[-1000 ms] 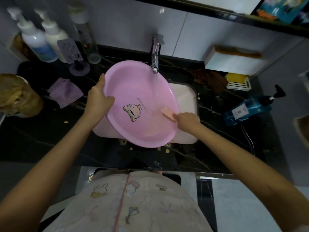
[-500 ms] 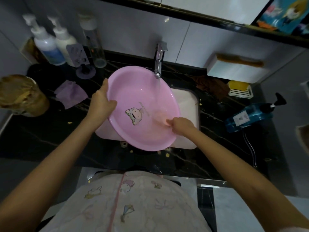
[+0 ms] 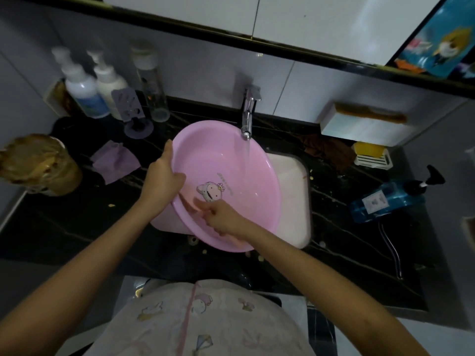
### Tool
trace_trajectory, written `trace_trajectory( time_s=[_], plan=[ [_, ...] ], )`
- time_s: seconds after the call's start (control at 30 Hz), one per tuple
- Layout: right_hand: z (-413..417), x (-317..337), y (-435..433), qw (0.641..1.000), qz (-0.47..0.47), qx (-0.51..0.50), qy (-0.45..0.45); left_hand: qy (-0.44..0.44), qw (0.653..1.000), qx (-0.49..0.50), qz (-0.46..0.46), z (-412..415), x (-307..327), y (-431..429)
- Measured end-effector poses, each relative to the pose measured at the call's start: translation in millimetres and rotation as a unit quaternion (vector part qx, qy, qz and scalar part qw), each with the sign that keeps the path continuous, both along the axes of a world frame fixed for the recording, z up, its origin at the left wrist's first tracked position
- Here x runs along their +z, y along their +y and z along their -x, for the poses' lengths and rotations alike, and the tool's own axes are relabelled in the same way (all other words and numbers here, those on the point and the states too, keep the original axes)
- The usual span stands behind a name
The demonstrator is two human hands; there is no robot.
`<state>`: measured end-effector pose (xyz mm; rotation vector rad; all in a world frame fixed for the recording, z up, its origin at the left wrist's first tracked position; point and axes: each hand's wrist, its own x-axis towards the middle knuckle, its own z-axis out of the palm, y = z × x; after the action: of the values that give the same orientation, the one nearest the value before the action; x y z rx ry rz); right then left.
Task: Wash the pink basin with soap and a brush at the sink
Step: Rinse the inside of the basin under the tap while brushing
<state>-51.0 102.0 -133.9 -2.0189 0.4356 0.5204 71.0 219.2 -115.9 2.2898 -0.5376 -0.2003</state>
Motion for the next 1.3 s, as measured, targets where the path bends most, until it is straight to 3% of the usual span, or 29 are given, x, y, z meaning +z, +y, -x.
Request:
trace_trajectory(
  time_s=[0.1,0.2,0.33,0.4,0.5,0.7,0.77,0.9,1.03,1.1,1.17,1.23,1.3],
  plan=[
    [-38.7,-14.5,-10.9,0.997,0.061,-0.030,-0.046,-0.009,1.000,-0.010,0.002,-0.2,2.5,0.9],
    [-55.1,-31.0,-44.9,0.992,0.084,-0.093,-0.028,-0.001,1.000,-0.023,0.000,0.4,4.5,3.4],
    [-20.9,-53.5,-89.9,0.974,0.194,-0.118,0.012,0.001,1.000,-0.013,-0.009,2.4,4.1,2.0],
    [-3.3,-59.9,-92.4,0.969,0.207,-0.128,0.037,0.005,1.000,-0.010,-0.009,3.7,2.7,2.7],
    [6.9,-65.3,-89.1,0.977,0.182,-0.097,0.046,0.018,1.000,0.001,-0.009,3.5,1.3,2.6],
    [-22.2,-43.3,-119.3,0.964,0.251,0.015,0.088,0.015,1.000,-0.001,0.005,4.7,3.0,2.4],
    [-35.6,-29.3,-122.7,0.946,0.302,0.086,0.085,0.014,1.000,-0.008,0.003,2.7,2.1,2.8],
    [-58.7,-3.8,-131.5,0.898,0.407,0.165,-0.015,0.004,1.000,-0.019,-0.022,-2.1,7.4,0.1],
    [-80.7,14.4,-138.4,0.838,0.497,0.201,-0.106,-0.002,0.999,-0.029,-0.027,-1.6,14.9,-1.4],
    [-79.8,14.3,-148.6,0.823,0.528,0.193,-0.084,0.002,0.999,-0.027,-0.033,1.1,16.6,-2.2],
    [-70.5,9.1,-163.4,0.835,0.523,0.174,-0.012,-0.001,0.999,-0.022,-0.047,1.1,18.1,-3.3],
    [-57.7,8.2,-176.0,0.871,0.465,0.134,0.082,-0.006,0.998,-0.016,-0.058,0.5,17.2,-3.2],
    [-46.7,3.7,-179.5,0.885,0.440,0.115,0.100,-0.007,0.998,-0.020,-0.062,0.9,14.8,-3.3]
  ],
)
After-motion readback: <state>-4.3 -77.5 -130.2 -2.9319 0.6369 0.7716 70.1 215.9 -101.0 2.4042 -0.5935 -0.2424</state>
